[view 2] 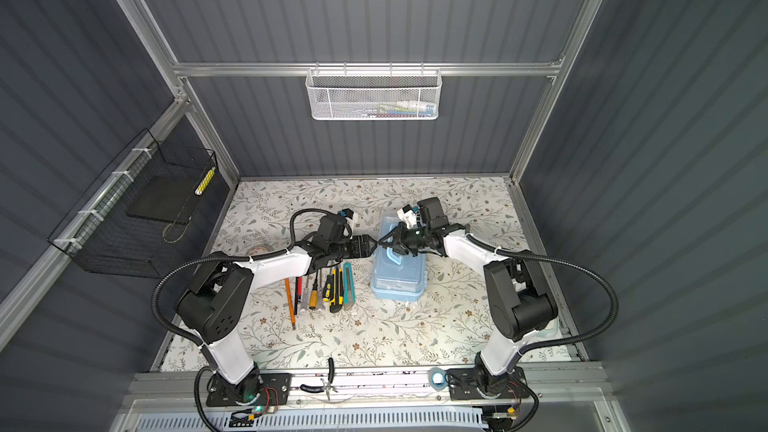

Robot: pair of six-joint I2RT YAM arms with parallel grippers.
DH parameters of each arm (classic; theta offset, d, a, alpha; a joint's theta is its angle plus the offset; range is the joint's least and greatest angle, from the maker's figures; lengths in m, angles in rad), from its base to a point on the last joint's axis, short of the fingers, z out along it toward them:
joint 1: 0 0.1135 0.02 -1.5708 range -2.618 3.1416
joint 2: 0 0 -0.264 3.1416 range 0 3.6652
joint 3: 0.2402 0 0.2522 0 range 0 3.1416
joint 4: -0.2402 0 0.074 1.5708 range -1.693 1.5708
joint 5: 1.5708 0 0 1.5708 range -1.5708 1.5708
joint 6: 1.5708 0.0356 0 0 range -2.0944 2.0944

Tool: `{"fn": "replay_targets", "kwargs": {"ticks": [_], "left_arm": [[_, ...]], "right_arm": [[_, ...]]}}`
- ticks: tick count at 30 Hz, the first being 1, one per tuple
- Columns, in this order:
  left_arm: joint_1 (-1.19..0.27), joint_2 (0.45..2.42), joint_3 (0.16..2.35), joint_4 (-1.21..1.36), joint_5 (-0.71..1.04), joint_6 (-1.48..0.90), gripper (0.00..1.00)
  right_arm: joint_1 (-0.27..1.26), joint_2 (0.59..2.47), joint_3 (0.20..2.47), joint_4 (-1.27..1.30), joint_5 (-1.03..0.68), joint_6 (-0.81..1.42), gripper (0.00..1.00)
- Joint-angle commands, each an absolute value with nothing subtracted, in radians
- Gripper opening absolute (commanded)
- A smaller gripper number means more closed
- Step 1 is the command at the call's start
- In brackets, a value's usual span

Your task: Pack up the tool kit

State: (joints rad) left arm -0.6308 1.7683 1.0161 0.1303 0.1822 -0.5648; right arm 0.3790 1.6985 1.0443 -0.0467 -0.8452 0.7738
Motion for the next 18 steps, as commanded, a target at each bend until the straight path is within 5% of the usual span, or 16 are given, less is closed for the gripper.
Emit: {"fn": "replay_targets", "kwargs": {"ticks": [1,9,18], "left_arm": [[-0.682,1.716,0.966,0.095,0.287,-0.547,0.79],[-0.657,1.65,0.78,0.428,0.37,-0.732,0.78],[-0.657,1.795,0.658,0.932,0.475,-0.942,0.77]], "right_arm": [[0.394,1.726,0.957,0.082,-0.992,0.652,0.0],[0.386,1.72,0.832,0.344,-1.105,0.768,0.0],[0.385,1.783,0.712,0.727,-1.136,0.975,0.0]]}}
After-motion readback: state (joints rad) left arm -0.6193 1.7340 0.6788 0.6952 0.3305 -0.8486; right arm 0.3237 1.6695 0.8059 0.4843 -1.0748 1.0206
